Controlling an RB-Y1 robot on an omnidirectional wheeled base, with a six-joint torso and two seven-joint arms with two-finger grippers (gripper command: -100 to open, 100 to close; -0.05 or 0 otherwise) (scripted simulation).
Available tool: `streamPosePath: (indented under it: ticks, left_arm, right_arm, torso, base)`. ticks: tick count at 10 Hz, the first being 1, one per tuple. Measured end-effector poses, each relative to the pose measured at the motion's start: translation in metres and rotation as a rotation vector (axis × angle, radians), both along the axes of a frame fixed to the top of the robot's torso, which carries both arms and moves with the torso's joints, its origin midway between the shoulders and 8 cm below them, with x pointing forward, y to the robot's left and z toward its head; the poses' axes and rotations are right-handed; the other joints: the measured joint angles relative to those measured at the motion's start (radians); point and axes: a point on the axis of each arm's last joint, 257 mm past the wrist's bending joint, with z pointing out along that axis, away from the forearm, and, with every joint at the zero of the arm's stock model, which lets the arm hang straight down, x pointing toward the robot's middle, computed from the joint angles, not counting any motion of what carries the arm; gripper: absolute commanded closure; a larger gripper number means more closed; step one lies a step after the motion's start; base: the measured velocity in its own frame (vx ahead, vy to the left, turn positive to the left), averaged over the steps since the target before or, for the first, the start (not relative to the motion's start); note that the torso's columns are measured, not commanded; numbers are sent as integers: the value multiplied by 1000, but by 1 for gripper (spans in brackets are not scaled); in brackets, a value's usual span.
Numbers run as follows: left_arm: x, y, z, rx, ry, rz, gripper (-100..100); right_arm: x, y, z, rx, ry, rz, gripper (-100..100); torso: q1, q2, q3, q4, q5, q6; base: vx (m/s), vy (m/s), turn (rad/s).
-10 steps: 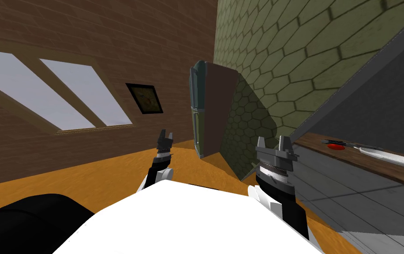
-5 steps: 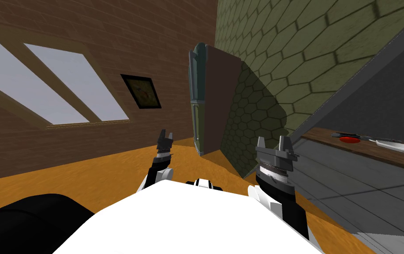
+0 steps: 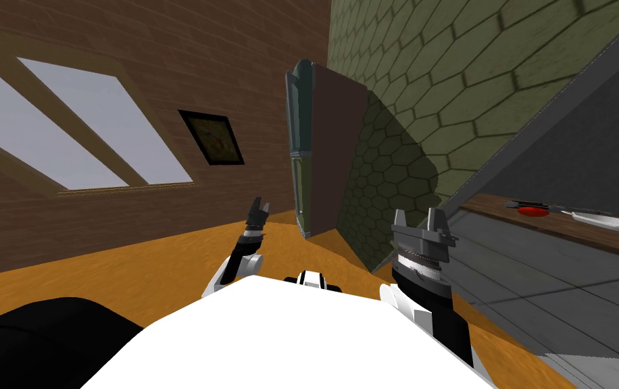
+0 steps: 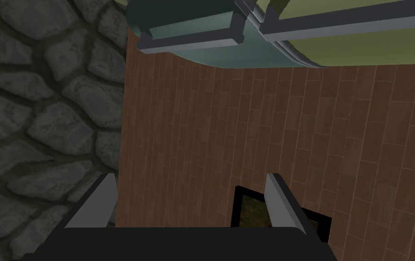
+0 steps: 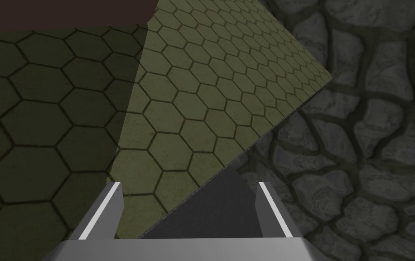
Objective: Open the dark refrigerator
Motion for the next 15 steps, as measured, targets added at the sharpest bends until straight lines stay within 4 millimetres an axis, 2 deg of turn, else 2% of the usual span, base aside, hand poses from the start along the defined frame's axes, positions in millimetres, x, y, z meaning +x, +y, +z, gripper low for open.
streamPosePath:
  ticks: [4,9,10,15]
  left_arm:
    - [38,10,-14,70,73,-15,-100]
    - [80,22,-14,107,117,-6,-100]
    - [91,28,-19,116,136,2,-100]
    - [133,56,-11,138,187,40,-100]
  right_arm:
    - [0,0,0,0,0,0,0]
    - [0,0,0,0,0,0,0]
    - [0,0,0,0,0,0,0]
    - [0,0,0,0,0,0,0]
  torso:
    - [1,0,0,0,0,0]
    - [2,1,0,0,0,0]
    - [0,0,0,0,0,0]
    - [2,1,1,0,1,0]
  base:
    - [45,-82,-28]
    - [34,-65,-31]
    - [35,-72,-15]
    - [43,-72,-28]
